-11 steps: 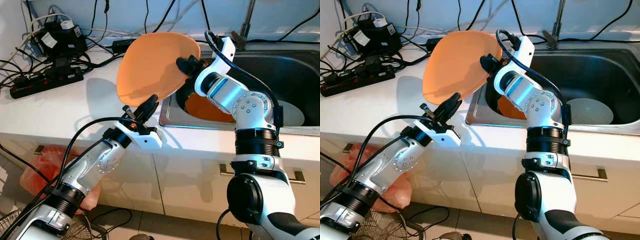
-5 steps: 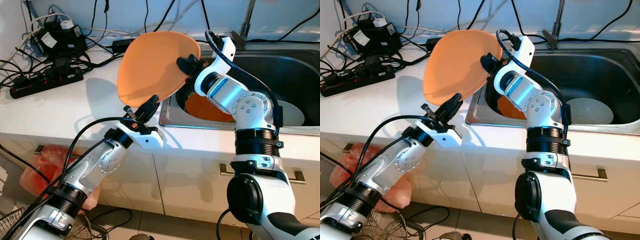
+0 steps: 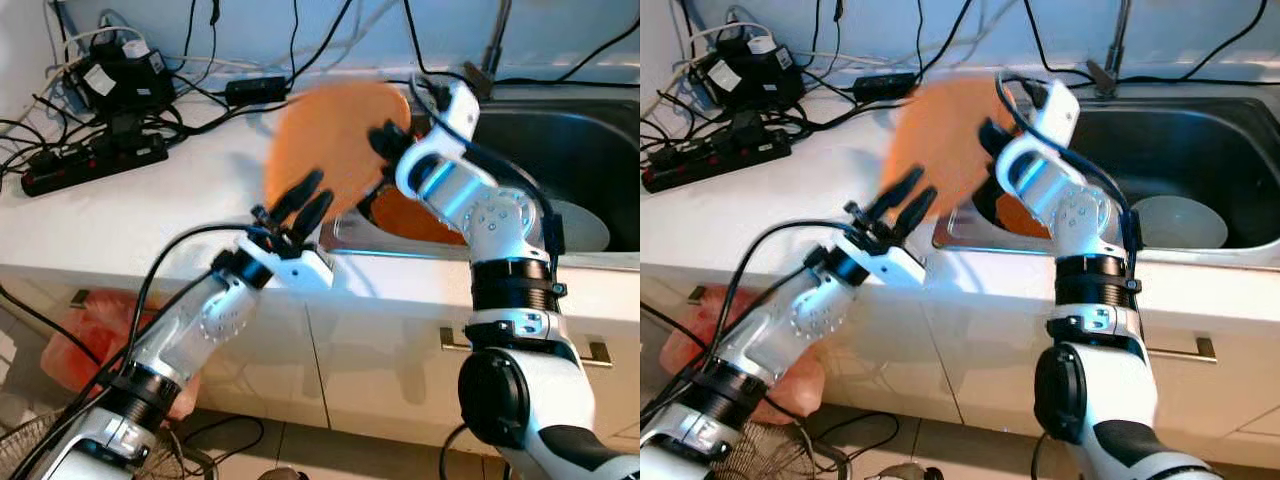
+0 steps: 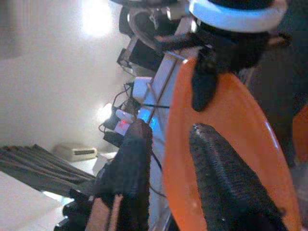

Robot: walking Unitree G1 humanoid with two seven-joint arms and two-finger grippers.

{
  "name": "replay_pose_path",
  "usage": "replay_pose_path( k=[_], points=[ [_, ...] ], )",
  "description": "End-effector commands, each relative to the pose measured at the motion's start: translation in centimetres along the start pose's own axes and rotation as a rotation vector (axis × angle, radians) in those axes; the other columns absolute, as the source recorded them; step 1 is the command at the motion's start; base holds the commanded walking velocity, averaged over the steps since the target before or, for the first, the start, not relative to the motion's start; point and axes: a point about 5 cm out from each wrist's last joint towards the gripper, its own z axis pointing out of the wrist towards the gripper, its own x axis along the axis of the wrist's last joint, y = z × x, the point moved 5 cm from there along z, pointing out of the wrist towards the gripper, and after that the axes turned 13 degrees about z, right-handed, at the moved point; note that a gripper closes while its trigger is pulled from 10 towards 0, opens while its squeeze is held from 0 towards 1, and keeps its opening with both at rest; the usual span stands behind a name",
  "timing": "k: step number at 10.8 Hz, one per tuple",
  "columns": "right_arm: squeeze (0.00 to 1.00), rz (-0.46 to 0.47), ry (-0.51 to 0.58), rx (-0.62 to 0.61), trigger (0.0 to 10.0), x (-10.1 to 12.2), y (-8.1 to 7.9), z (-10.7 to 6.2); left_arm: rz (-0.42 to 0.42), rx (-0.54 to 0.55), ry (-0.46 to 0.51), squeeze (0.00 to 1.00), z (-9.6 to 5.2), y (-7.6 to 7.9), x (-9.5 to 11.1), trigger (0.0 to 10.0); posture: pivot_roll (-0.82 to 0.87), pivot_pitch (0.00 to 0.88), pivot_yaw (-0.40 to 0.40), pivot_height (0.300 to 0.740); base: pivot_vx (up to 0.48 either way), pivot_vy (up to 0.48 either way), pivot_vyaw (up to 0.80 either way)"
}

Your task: Kitchen organization

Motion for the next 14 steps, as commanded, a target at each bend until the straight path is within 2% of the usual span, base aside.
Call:
replay_pose_path(
  k=[1,3,5,6,9,10,11,12,13,14],
  points=[
    [0.00,-0.001,0.047,0.019,0.0,0.9,-0.7,-0.1,-0.009,0.019,0.009,1.00,0.2,-0.7,0.1,10.0,0.09,0.030,0.113,0.740,0.000,0.000,0.00],
    [0.00,0.007,0.069,-0.003,0.0,1.1,-0.2,0.0,-0.026,0.021,0.018,1.00,0.1,-0.7,0.3,10.0,0.09,0.030,0.113,0.740,0.000,0.000,0.00],
    [0.00,0.032,0.168,-0.054,0.0,3.0,1.2,-0.1,-0.079,0.046,-0.017,1.00,0.3,-1.2,0.0,10.0,0.09,0.030,0.112,0.740,0.000,0.000,0.00],
    [0.00,0.030,0.203,-0.084,0.0,3.7,2.0,-0.2,-0.114,0.046,-0.037,1.00,0.4,-1.2,-0.2,10.0,0.09,0.030,0.112,0.740,0.000,0.000,0.00],
    [0.00,-0.040,0.334,-0.207,0.0,6.2,5.1,-1.1,-0.217,0.008,0.015,1.00,0.9,-1.0,1.3,10.0,0.09,0.036,0.111,0.740,0.000,0.000,0.00],
    [0.00,-0.057,0.383,-0.250,0.0,7.1,6.0,-1.6,-0.298,-0.003,-0.009,1.00,1.3,-0.9,1.1,10.0,0.09,0.036,0.111,0.740,0.000,0.000,0.00],
    [0.00,-0.062,0.427,-0.294,0.0,7.9,7.1,-2.2,-0.420,-0.024,-0.042,1.00,1.8,-0.7,1.0,10.0,0.09,0.037,0.111,0.740,0.000,0.000,0.00],
    [0.00,-0.081,0.437,-0.331,0.0,8.2,7.9,-2.5,-0.597,-0.073,-0.095,1.00,2.2,0.1,0.7,10.0,0.09,0.037,0.112,0.740,0.000,0.000,0.00],
    [0.00,-0.107,0.447,-0.357,0.0,8.4,8.5,-2.7,-0.733,-0.132,-0.127,1.00,2.5,0.9,0.9,10.0,0.09,0.039,0.113,0.740,0.000,0.000,0.00],
    [0.00,-0.127,0.455,-0.372,0.0,8.5,8.9,-2.8,-0.825,-0.181,-0.136,1.00,2.7,1.5,1.5,10.0,0.09,0.039,0.113,0.740,0.000,0.000,0.00]
  ],
)
